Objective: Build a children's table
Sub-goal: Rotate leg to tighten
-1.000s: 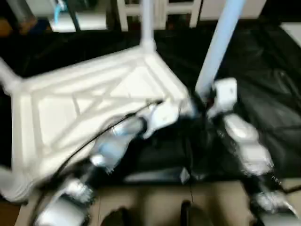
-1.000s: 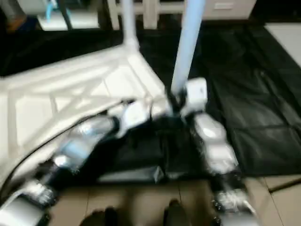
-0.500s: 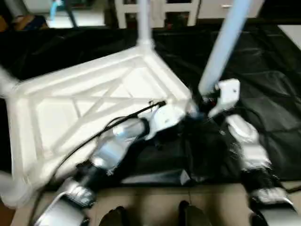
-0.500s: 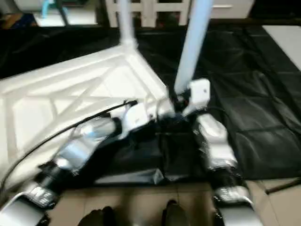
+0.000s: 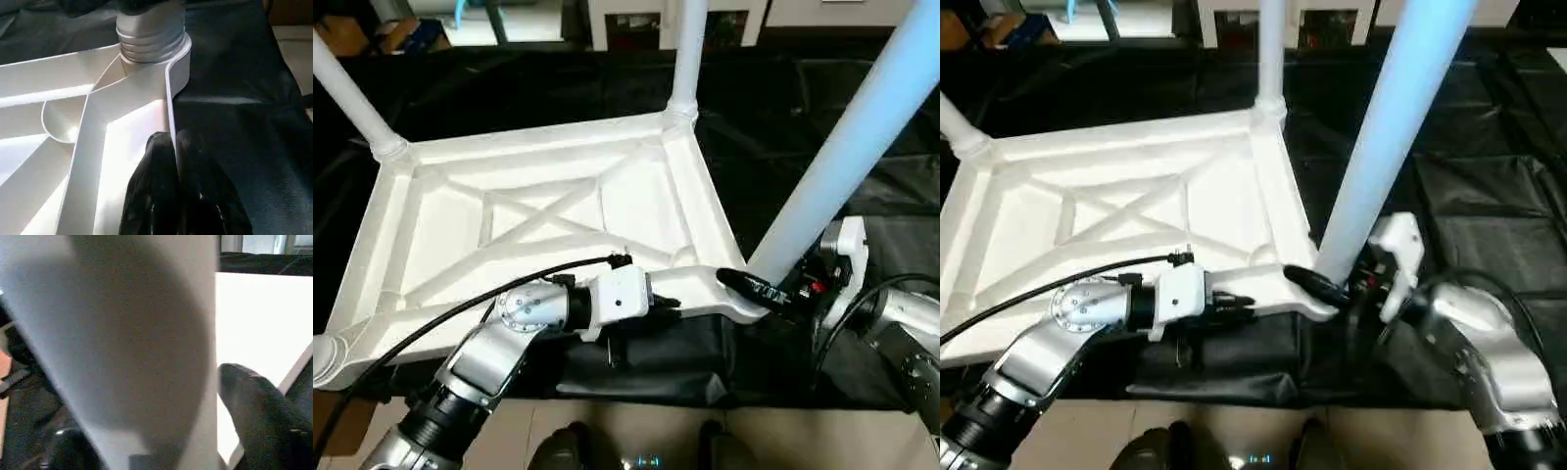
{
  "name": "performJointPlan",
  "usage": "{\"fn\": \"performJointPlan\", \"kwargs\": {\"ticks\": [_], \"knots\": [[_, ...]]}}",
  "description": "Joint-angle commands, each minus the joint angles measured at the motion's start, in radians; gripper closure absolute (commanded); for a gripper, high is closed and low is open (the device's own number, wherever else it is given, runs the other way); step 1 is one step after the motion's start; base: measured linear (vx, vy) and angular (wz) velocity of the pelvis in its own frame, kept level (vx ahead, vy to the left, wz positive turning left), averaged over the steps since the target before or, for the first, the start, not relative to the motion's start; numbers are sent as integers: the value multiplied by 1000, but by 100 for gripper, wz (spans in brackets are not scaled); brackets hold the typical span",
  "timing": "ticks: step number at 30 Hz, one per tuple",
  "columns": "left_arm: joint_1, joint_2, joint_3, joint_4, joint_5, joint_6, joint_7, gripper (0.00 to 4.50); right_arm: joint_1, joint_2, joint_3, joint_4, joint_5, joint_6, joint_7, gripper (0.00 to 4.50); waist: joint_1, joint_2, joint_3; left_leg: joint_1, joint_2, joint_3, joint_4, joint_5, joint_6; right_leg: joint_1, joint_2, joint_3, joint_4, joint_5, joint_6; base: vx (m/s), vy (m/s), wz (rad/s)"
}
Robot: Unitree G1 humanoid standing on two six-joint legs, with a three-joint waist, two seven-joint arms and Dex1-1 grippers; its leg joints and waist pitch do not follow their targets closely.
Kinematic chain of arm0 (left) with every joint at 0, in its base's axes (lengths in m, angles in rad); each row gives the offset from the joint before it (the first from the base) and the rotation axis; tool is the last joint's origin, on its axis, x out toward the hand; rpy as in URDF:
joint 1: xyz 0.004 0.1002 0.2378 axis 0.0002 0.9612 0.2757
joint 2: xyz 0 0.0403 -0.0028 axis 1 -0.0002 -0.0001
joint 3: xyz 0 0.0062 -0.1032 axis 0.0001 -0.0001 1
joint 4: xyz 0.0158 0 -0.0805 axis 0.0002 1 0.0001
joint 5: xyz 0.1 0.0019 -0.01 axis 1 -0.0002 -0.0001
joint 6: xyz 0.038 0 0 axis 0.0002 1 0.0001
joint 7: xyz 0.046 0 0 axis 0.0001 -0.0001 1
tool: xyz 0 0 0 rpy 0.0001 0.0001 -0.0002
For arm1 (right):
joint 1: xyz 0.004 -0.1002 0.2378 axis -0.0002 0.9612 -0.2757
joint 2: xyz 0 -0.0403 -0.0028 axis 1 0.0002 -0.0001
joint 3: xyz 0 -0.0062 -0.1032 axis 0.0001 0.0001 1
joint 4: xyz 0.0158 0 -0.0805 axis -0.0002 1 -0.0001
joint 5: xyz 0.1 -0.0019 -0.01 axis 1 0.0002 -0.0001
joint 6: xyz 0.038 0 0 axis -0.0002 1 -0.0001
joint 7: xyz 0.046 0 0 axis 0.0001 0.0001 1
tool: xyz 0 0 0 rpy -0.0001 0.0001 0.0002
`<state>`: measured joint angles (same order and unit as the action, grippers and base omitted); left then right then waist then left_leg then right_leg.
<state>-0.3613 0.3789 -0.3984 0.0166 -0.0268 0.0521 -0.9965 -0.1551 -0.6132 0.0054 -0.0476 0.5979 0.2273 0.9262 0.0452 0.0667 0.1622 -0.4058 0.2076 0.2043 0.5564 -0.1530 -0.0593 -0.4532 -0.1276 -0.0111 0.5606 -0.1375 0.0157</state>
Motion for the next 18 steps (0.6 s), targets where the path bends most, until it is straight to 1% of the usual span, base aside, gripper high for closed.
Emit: {"fn": "performJointPlan", "kwargs": {"ticks": [1,2,4,5,8,9,11,14,16,17,18], "knots": [[18,20,9,-25,-31,-18,-41,450,2,-25,-84,-4,30,12,-11,143,-3,-24,-65,26,5,5,-60,-241,117,52,14,-1,-54,-253,-195,0,0,0],[18,24,6,-31,-35,-14,-42,450,4,-22,-79,-14,28,29,-5,165,-6,-25,-66,26,4,5,-61,-244,107,50,14,0,-55,-263,-186,0,0,0],[18,26,5,-34,-38,-11,-42,450,4,-21,-78,-18,30,35,-4,165,-7,-26,-68,24,3,4,-60,-228,107,52,15,0,-52,-245,-182,0,0,0],[17,29,3,-36,-37,-10,-45,450,4,-24,-78,-25,36,47,-5,168,-8,-26,-70,24,3,4,-58,-215,111,52,15,0,-51,-226,-184,0,0,0],[16,30,4,-35,-34,-10,-46,450,2,-25,-80,-27,41,55,-5,206,-9,-26,-73,22,1,4,-55,-180,123,55,16,-1,-46,-181,-194,0,0,0],[15,30,4,-34,-34,-10,-46,450,2,-25,-81,-26,42,57,-4,206,-9,-26,-73,21,1,4,-54,-173,126,56,16,-1,-44,-170,-197,0,0,0],[16,31,4,-33,-34,-11,-46,450,3,-26,-83,-26,40,58,-2,224,-8,-24,-74,23,2,5,-52,-162,136,56,16,-1,-42,-146,-207,0,0,0],[17,36,0,-30,-32,-12,-46,450,7,-22,-86,-26,33,59,-12,228,-9,-25,-74,22,1,6,-52,-165,139,57,16,-2,-42,-141,-213,0,0,0],[15,39,-4,-26,-29,-12,-43,450,7,-13,-87,-24,22,65,-31,230,-8,-24,-74,23,1,6,-52,-177,135,57,16,-2,-44,-162,-210,0,0,0],[13,40,-9,-20,-21,-8,-39,450,4,0,-79,-11,-10,60,-68,230,-8,-24,-74,23,2,6,-53,-180,134,56,15,-2,-44,-167,-209,0,0,0],[8,39,-18,-4,0,-6,-28,450,-3,21,-66,13,-52,52,-122,230,-9,-25,-73,21,1,5,-53,-183,128,56,16,-2,-44,-176,-204,0,0,0]]}}
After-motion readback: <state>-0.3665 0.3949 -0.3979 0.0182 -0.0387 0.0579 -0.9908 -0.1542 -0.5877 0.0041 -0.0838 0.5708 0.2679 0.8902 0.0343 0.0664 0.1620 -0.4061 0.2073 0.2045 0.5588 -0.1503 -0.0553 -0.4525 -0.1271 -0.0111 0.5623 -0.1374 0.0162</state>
